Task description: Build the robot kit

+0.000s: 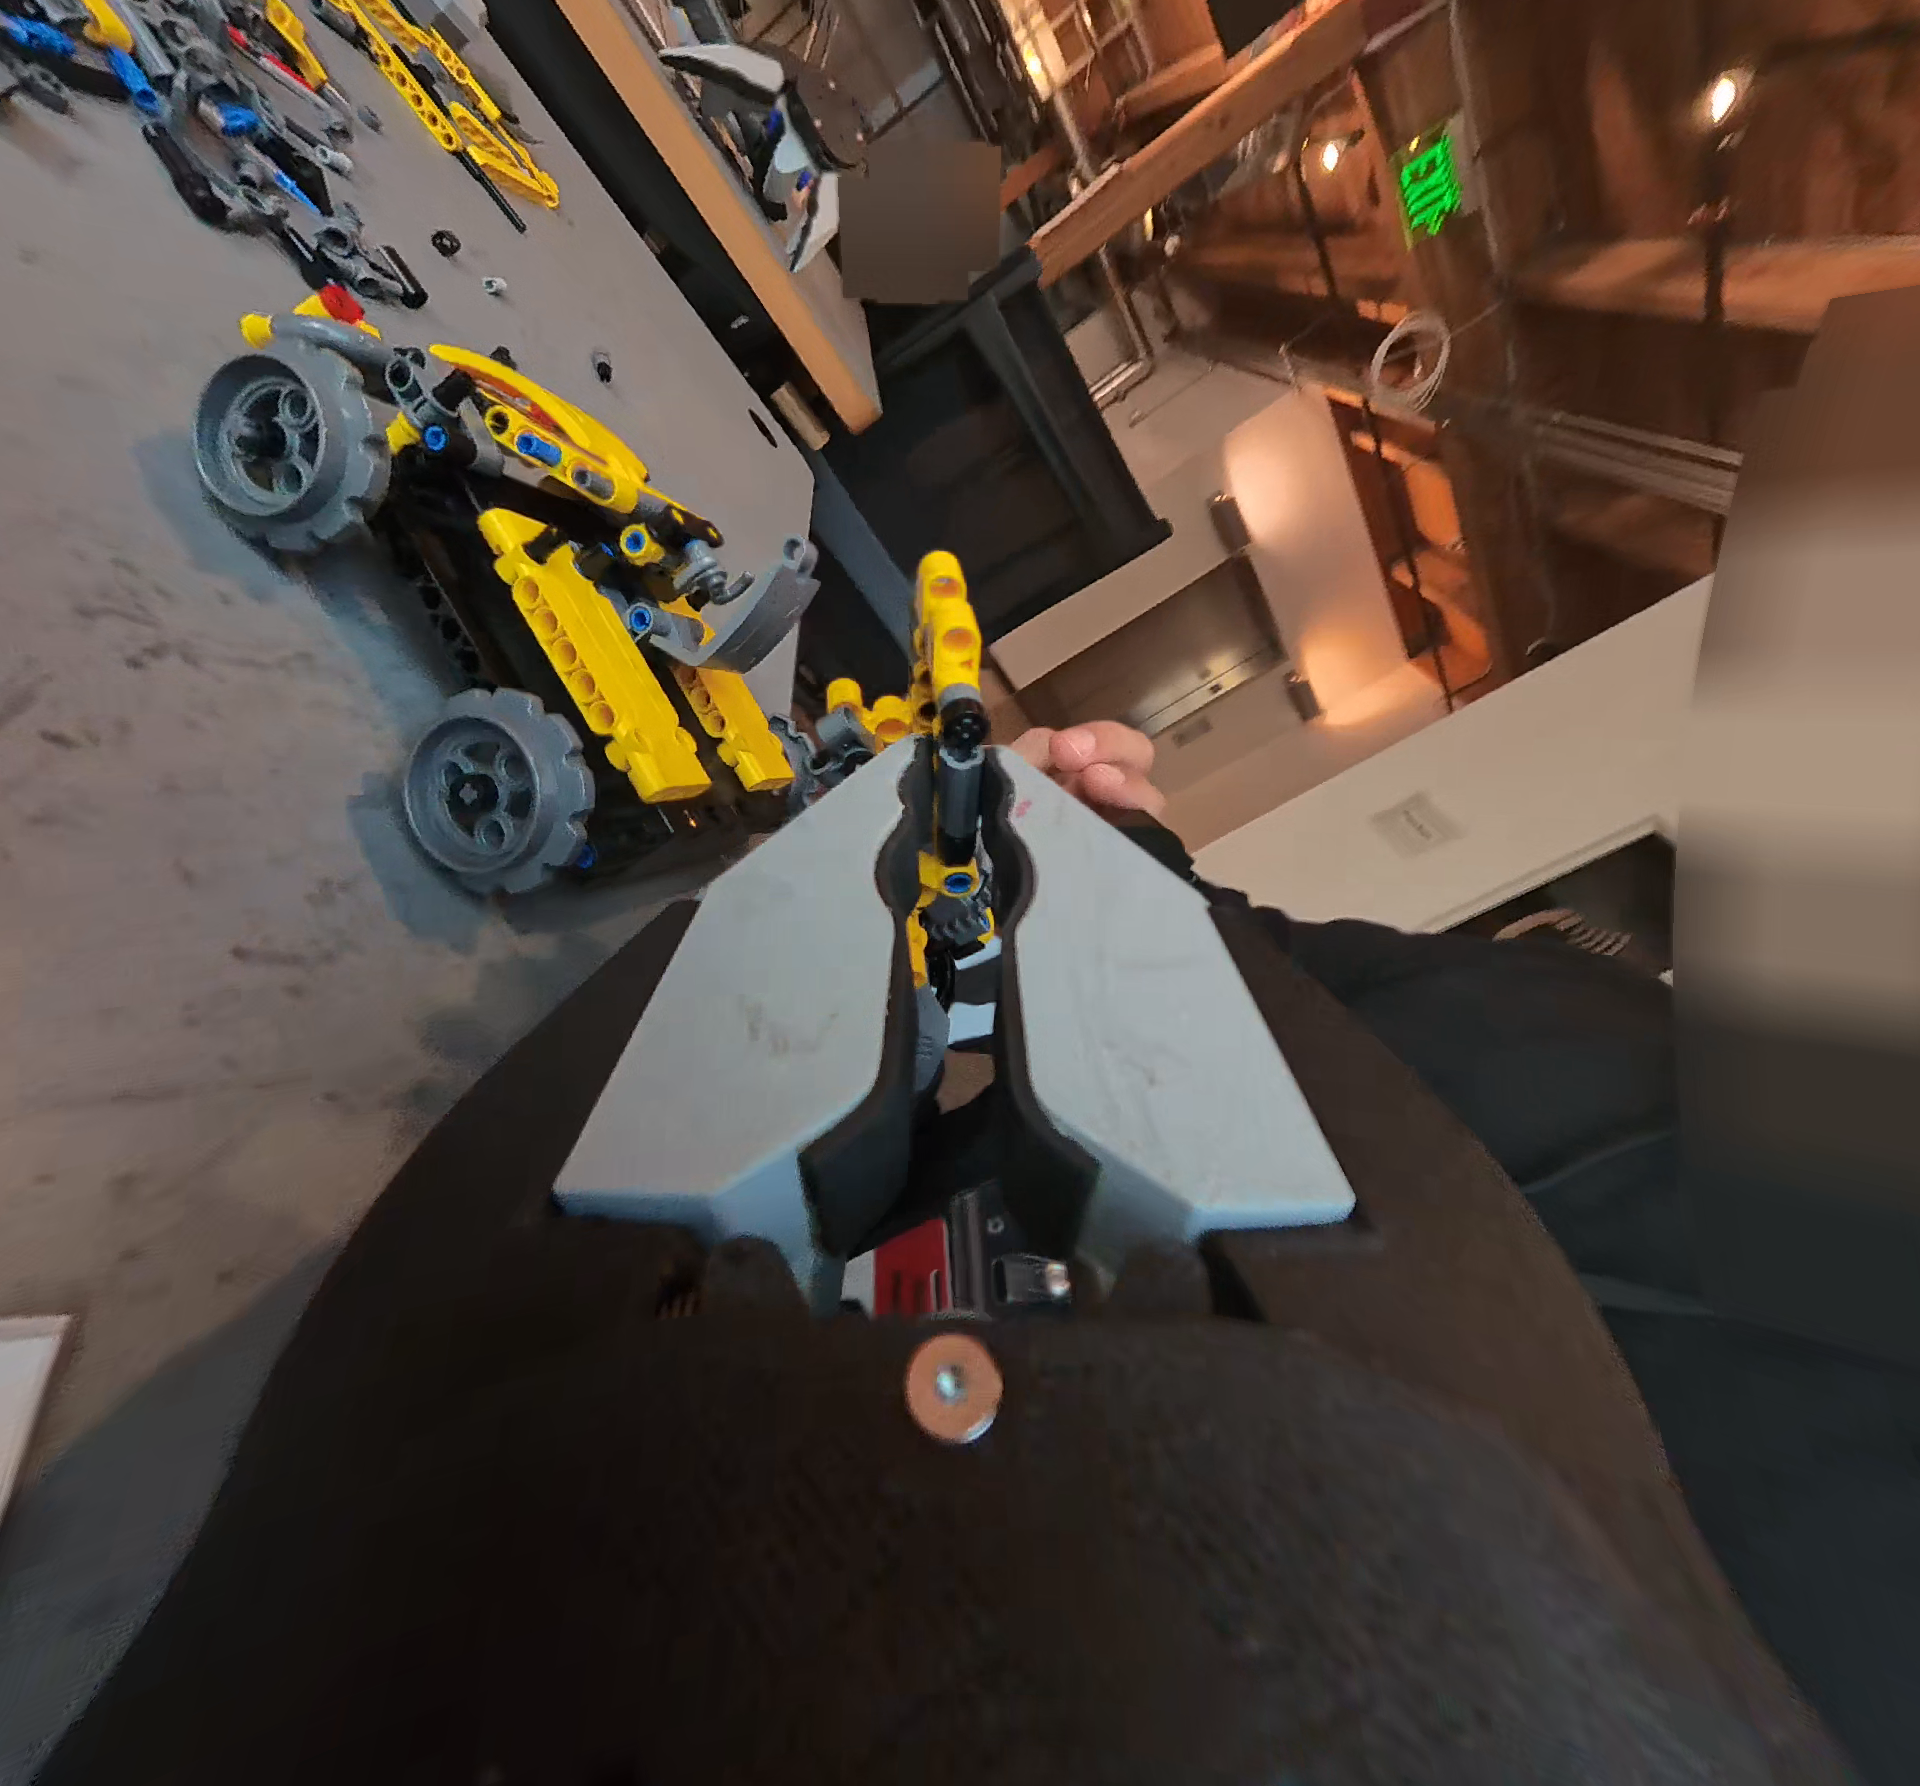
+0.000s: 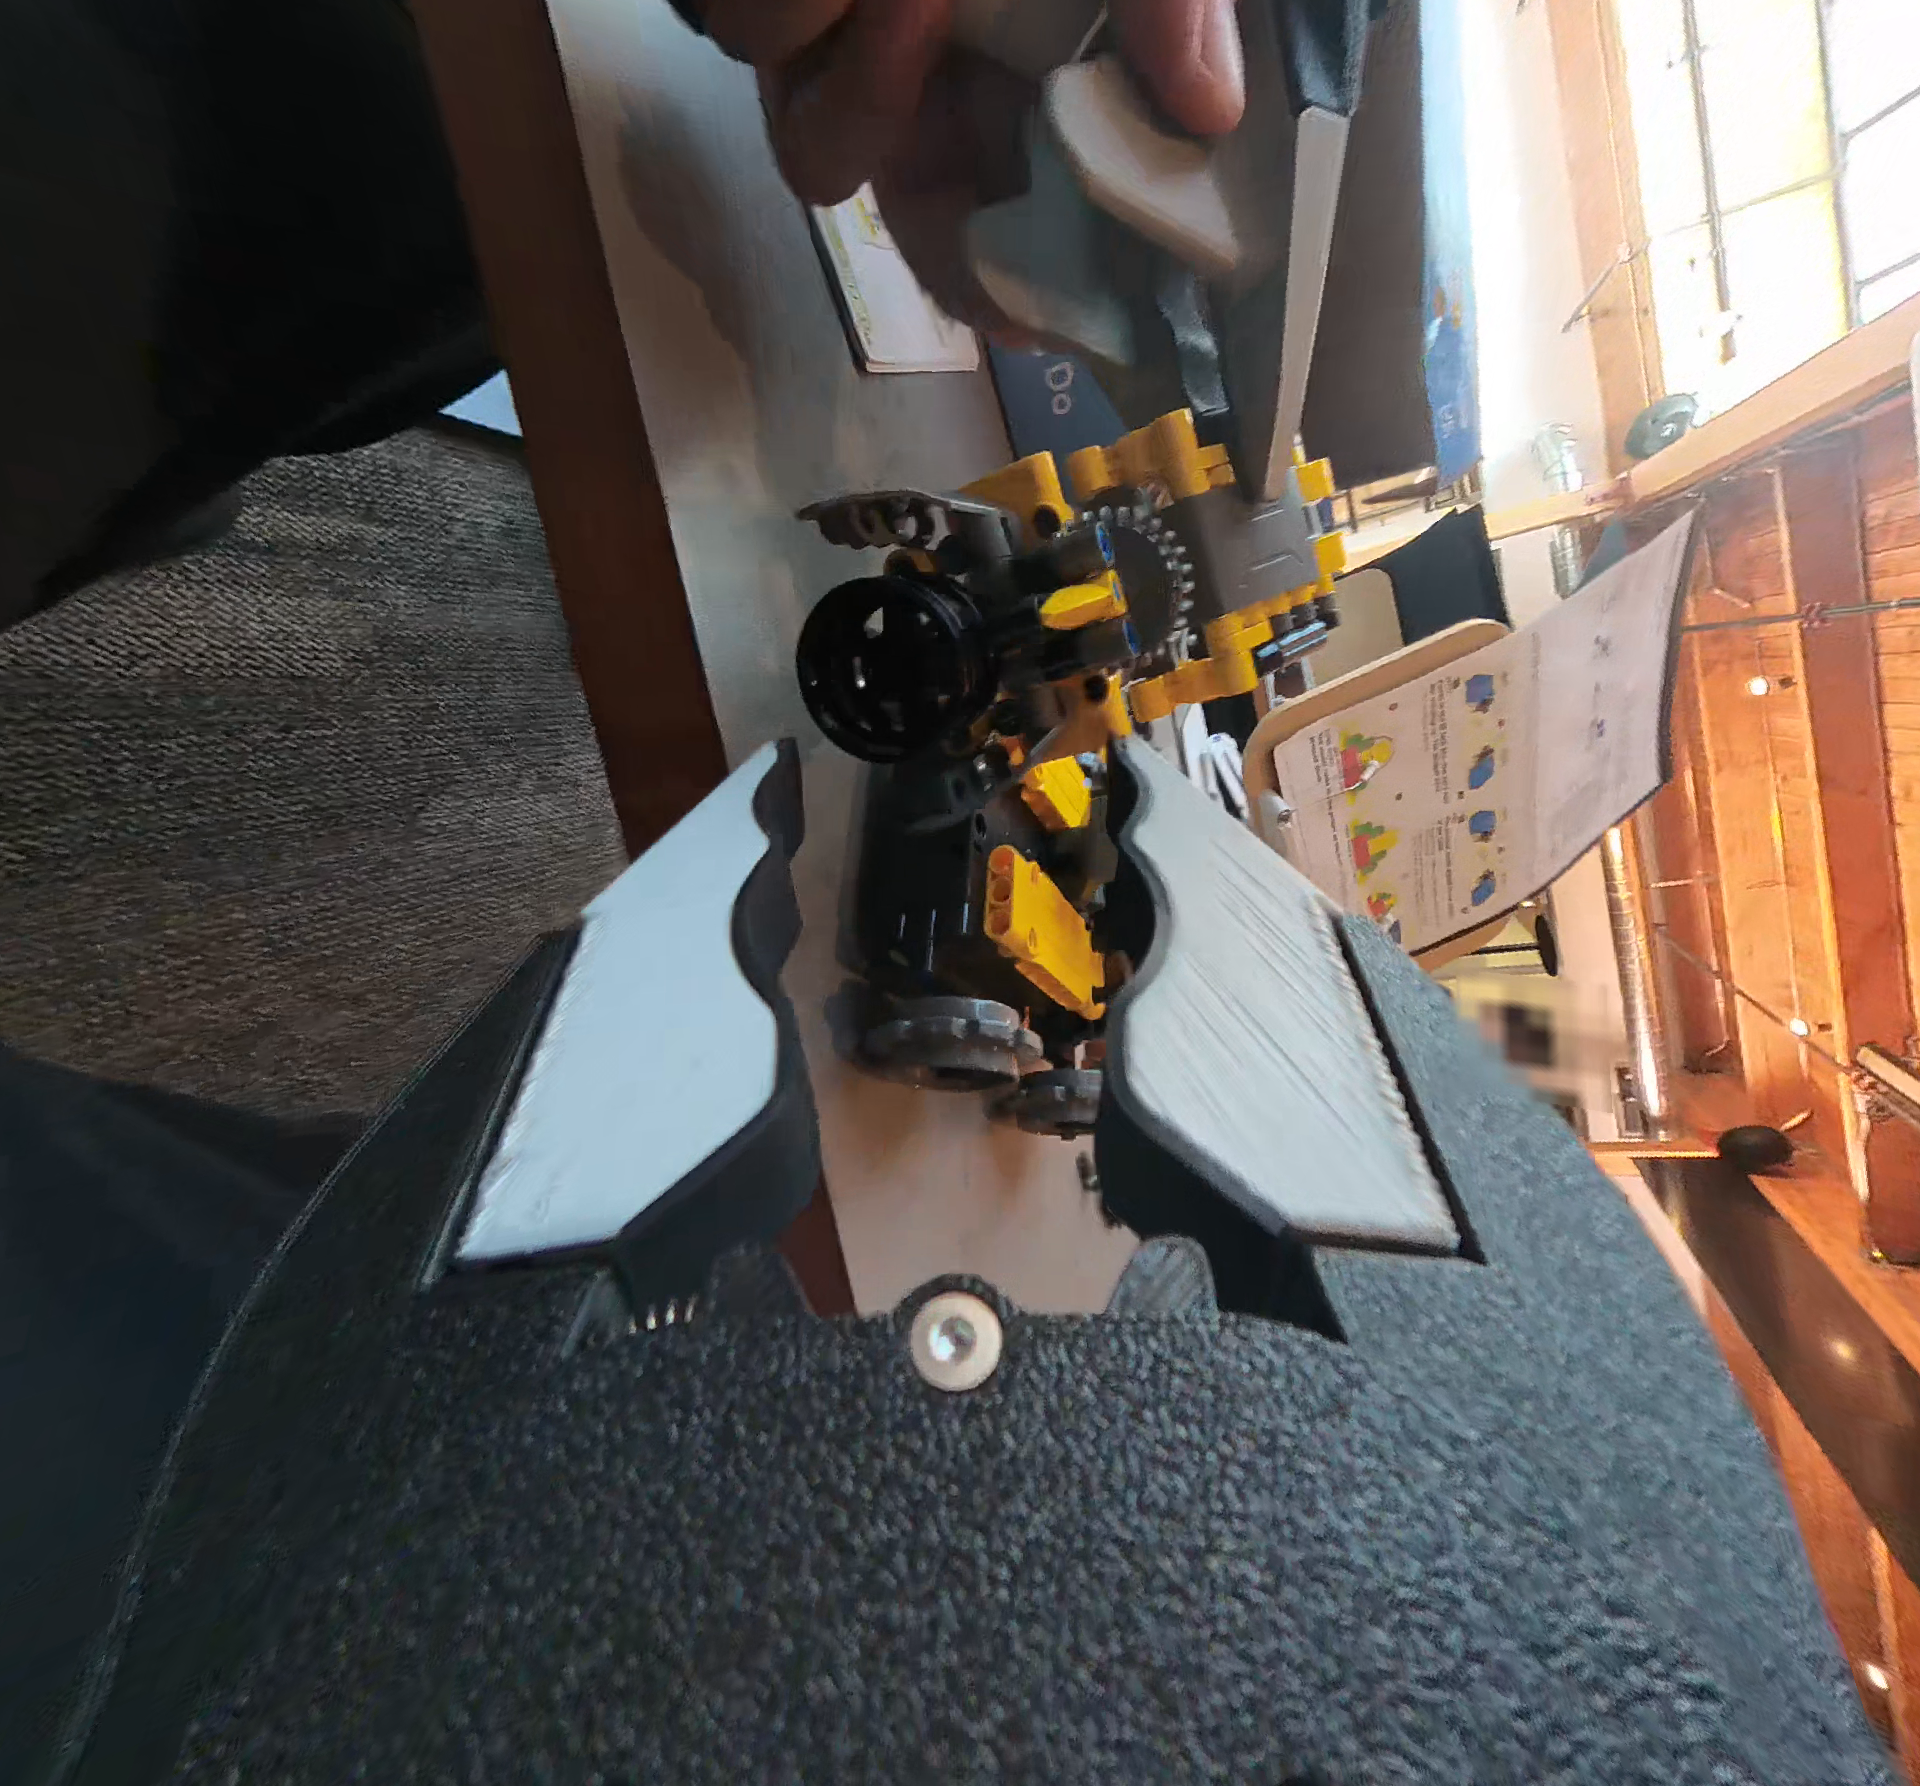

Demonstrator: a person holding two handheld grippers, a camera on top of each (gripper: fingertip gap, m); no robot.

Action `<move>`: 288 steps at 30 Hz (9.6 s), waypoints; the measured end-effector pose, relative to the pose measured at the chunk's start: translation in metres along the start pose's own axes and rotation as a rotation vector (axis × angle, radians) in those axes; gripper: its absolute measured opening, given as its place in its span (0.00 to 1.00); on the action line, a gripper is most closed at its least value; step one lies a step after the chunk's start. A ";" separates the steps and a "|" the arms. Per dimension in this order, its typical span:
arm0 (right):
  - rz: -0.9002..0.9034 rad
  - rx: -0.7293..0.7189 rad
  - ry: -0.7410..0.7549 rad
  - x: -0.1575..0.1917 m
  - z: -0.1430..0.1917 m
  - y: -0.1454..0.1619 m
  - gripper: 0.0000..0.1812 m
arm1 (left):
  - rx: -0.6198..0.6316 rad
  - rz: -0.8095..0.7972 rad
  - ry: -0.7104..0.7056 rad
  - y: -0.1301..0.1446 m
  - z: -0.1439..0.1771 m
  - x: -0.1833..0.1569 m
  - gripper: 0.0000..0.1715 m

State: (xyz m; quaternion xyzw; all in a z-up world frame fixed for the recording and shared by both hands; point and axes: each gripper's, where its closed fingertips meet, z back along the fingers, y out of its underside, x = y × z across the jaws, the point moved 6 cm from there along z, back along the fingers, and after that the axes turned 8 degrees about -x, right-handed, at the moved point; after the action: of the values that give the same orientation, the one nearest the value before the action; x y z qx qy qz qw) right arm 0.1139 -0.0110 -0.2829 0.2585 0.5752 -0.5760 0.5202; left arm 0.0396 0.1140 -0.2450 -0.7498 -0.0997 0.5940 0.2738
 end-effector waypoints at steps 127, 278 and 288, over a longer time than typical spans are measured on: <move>-0.105 0.067 0.046 -0.024 0.037 0.048 0.27 | 0.453 -0.509 -0.424 0.024 -0.010 0.025 0.25; -0.678 -0.139 -0.713 -0.205 -0.058 0.047 0.17 | 0.163 -1.080 0.011 -0.071 -0.058 0.005 0.20; -0.729 -0.177 -0.671 -0.203 -0.063 0.048 0.17 | 0.155 -1.082 -0.015 -0.072 -0.058 0.005 0.19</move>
State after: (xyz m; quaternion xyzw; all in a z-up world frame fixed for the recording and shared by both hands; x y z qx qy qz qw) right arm 0.2042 0.1188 -0.1329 -0.2038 0.4759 -0.7207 0.4612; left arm 0.1087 0.1590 -0.2029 -0.5649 -0.4290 0.3792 0.5941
